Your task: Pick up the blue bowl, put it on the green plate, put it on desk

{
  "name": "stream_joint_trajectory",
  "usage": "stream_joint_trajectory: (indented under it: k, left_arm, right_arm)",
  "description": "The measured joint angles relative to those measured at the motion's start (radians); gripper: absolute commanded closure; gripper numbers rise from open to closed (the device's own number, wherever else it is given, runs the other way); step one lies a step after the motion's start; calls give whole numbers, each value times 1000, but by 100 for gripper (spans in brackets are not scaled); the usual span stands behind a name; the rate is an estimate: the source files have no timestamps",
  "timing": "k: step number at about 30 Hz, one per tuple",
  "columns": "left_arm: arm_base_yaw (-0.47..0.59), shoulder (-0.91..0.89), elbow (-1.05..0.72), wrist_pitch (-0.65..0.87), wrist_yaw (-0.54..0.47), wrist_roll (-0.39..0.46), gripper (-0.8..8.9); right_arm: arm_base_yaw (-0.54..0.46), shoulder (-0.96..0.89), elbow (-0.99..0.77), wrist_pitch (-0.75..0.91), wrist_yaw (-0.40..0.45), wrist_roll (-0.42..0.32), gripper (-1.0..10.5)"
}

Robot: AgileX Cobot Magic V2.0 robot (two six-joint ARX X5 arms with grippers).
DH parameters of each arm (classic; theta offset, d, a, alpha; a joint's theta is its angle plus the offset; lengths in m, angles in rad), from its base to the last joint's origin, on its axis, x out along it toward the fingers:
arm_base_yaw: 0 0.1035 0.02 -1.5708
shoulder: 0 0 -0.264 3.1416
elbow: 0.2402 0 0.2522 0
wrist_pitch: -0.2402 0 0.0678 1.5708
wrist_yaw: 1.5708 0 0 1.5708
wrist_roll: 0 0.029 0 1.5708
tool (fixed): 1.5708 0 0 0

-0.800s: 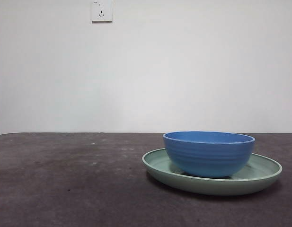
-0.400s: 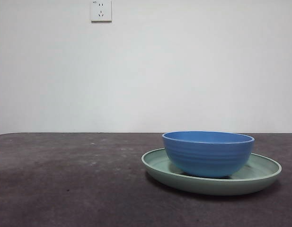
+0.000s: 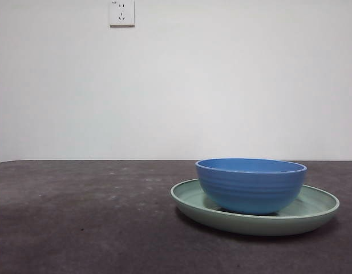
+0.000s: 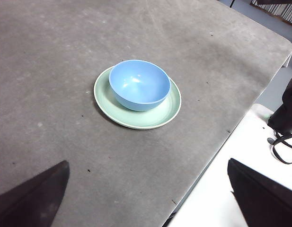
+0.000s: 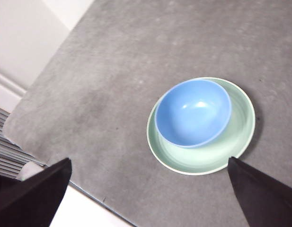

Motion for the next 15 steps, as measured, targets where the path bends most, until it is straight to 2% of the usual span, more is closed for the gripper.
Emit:
stream_joint_trajectory:
  k: [8, 15]
  left_arm:
    - [0, 0, 0, 10, 0, 10, 279]
    - [0, 0, 0, 14, 0, 13, 281]
  right_arm:
    - [0, 201, 2, -23, 34, 6, 403]
    - [0, 434, 2, -17, 241, -60, 404]
